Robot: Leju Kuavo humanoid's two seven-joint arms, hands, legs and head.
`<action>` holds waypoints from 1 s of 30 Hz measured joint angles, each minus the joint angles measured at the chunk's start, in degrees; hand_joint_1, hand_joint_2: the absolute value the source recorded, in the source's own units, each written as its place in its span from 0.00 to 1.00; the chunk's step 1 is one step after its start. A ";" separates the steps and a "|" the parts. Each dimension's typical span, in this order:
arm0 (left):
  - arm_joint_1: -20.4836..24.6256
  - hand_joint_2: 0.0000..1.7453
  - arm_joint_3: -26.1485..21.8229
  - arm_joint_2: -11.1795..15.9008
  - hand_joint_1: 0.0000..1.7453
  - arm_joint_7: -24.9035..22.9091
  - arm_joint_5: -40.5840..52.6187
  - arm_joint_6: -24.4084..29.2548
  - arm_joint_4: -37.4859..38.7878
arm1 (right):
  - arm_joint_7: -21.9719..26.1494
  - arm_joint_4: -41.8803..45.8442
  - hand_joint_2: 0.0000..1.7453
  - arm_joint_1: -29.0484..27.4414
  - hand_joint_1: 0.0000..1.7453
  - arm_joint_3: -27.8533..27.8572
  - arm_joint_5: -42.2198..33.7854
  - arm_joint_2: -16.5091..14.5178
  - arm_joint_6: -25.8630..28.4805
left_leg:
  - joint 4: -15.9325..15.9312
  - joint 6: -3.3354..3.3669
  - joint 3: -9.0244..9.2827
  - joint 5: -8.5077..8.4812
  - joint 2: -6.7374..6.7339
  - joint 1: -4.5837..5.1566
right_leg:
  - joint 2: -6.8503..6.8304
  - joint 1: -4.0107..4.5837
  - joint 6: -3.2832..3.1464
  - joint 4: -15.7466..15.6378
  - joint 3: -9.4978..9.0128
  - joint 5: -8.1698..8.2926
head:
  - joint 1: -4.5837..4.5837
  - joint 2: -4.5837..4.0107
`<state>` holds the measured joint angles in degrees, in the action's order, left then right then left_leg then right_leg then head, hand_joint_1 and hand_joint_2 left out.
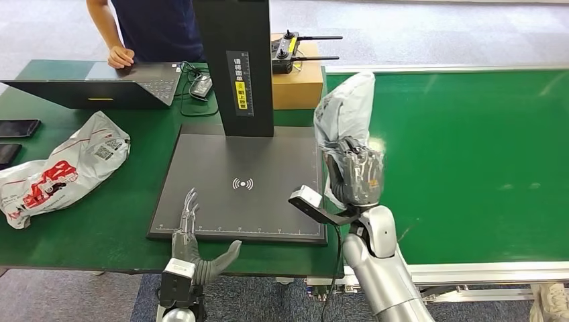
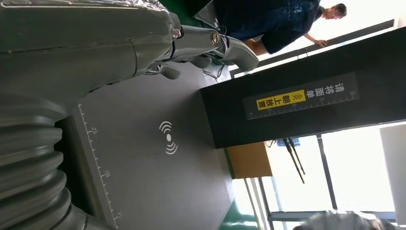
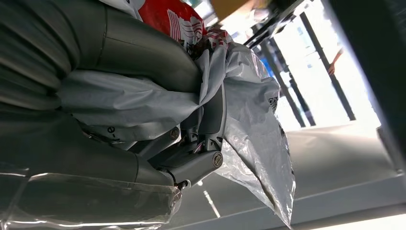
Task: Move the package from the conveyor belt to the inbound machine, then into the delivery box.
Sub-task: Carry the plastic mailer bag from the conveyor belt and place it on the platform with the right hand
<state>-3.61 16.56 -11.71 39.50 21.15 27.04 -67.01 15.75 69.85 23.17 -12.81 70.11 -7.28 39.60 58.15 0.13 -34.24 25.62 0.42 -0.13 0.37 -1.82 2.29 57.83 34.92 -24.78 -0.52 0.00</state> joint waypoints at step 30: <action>1.96 1.00 2.10 1.41 0.00 0.61 -5.58 3.09 2.13 | 3.50 -34.86 1.00 13.28 0.00 -21.12 -6.83 -9.00 0.22 | 0.02 0.02 -0.02 -0.01 0.00 0.00 | 0.00 0.01 0.00 -0.01 0.05 0.00 | 0.00 0.00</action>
<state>-1.65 18.66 -10.30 40.11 15.57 30.13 -64.89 19.25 35.00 36.45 -33.93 63.27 -16.28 39.82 58.17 0.15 -34.26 25.60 0.42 -0.13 0.37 -1.81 2.29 57.82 34.97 -24.78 -0.52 0.00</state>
